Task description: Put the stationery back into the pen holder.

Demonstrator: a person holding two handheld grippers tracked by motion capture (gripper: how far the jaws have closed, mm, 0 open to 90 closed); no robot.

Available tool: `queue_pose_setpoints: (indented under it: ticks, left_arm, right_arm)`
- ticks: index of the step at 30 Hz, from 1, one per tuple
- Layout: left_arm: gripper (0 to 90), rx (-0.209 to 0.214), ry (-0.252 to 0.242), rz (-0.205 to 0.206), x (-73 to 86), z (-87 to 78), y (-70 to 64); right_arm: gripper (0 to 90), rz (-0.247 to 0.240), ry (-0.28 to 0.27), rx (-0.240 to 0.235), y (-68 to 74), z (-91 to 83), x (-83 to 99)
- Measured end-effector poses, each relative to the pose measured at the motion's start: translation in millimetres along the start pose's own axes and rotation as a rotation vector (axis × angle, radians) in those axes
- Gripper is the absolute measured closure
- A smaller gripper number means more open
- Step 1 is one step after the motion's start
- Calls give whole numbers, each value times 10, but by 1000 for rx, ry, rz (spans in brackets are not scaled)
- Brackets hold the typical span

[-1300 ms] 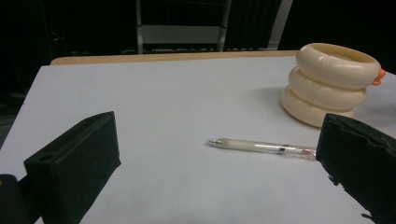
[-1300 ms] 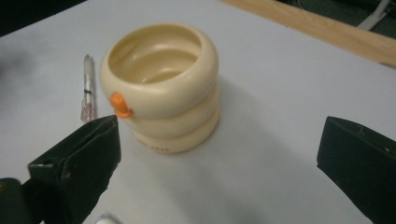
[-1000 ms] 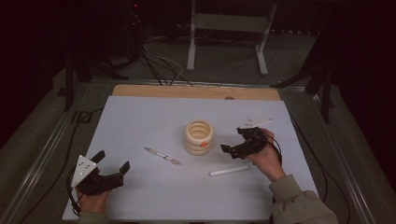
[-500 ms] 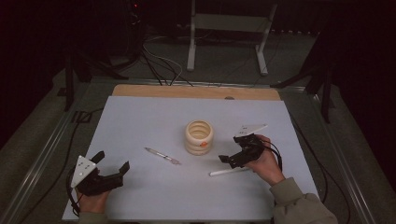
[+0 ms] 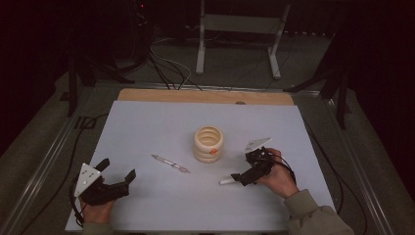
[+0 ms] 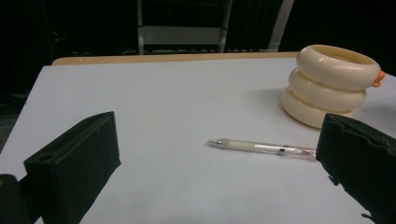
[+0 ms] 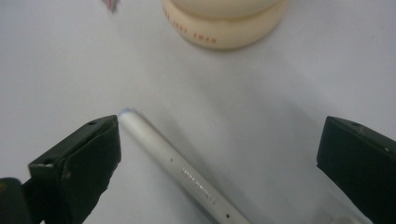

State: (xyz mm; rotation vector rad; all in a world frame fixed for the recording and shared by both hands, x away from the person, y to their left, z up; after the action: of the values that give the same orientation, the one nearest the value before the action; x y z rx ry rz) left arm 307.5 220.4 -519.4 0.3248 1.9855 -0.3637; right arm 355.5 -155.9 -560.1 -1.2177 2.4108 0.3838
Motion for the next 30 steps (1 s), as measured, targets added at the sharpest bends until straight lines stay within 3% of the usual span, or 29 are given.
queue_pose_setpoints:
  ticks: [10, 16, 19, 20, 22, 23, 25, 26, 30]
  left_arm:
    - [1, 1, 1, 1, 2, 1, -1]
    - [1, 1, 2, 1, 2, 3, -3]
    - [1, 1, 5, 1, 6, 4, -3]
    - [2, 1, 5, 1, 6, 4, -3]
    - [2, 0, 4, 2, 6, 4, -1]
    - [1, 0, 4, 2, 6, 4, 0]
    - [1, 1, 5, 2, 9, 6, 0]
    - [1, 0, 6, 2, 10, 8, -1]
    - [1, 0, 6, 3, 8, 6, -6]
  right_arm:
    - [1, -38, 50, -4, 48, 81, 43]
    - [75, -50, 103, -20, 80, 127, 113]
    - [240, -69, 148, -34, 108, 172, 172]
    - [240, -69, 148, -34, 108, 172, 172]
    - [454, -98, 212, -52, 150, 215, 248]
    - [563, -138, 219, 1, 142, 215, 261]
    - [736, -157, 237, -19, 193, 191, 274]
    - [775, -170, 246, -13, 203, 190, 279]
    - [790, -184, 281, 14, 222, 194, 274]
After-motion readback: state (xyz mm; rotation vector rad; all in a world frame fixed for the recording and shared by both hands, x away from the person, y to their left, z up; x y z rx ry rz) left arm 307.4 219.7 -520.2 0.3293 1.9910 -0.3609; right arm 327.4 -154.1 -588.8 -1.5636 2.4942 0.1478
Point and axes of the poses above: each handheld gripper's, and its own axes: z roughly forward along the jaws, x roughly out of its underside, y roughly to its left, the point moved 10 cm from there along z, roughly forward along the jaws, and after that the axes turned 7 degrees about y, right-handed, at the moved point
